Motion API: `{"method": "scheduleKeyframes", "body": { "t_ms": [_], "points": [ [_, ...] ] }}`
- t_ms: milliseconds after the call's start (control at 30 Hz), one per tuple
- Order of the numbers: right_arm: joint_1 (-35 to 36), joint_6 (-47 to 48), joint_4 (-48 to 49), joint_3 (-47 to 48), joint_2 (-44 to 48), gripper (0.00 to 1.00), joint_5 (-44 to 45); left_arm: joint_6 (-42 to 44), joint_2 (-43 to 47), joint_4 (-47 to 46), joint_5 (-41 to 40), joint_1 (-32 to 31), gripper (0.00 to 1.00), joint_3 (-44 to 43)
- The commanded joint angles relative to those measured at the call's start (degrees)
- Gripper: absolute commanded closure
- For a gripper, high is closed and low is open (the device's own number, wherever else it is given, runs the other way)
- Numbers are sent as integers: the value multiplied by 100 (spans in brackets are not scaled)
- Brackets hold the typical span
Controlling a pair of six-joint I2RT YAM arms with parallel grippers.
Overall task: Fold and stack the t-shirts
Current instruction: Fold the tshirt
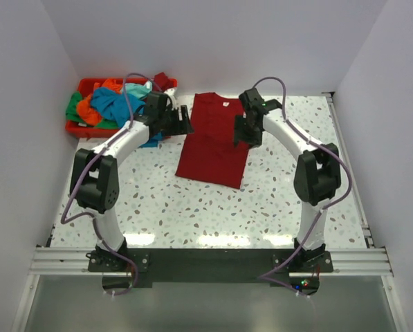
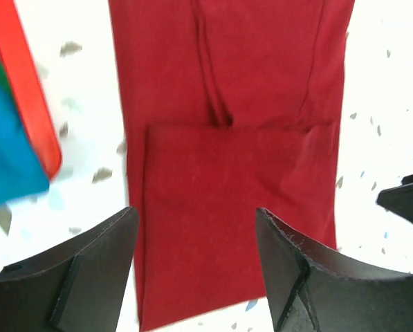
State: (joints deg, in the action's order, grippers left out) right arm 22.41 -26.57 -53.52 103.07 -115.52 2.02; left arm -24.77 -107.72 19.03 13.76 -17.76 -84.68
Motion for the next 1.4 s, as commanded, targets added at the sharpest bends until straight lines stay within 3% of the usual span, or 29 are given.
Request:
{"method": "scheduleKeyframes", "body": {
  "t_ms": [0, 67, 367, 733, 1367],
  "points": [
    [-18, -85, 279, -751, 635, 43, -350, 297, 313, -92, -66, 0, 28, 645],
    [-9, -217, 490, -1364, 785, 43, -596, 333, 453, -144, -49, 0, 37, 1013],
    [254, -692, 1414, -3019, 1340, 45, -1098, 228, 814, -443, 22, 0, 37, 2069],
    [456, -709, 1599, -3310, 1120, 56, -1125, 87, 841, -575, 153, 9, 41, 2351],
    [606, -710, 1607, -3618, 997, 61, -712, 140, 990, -611, 66, 9, 44, 2703]
  ]
}}
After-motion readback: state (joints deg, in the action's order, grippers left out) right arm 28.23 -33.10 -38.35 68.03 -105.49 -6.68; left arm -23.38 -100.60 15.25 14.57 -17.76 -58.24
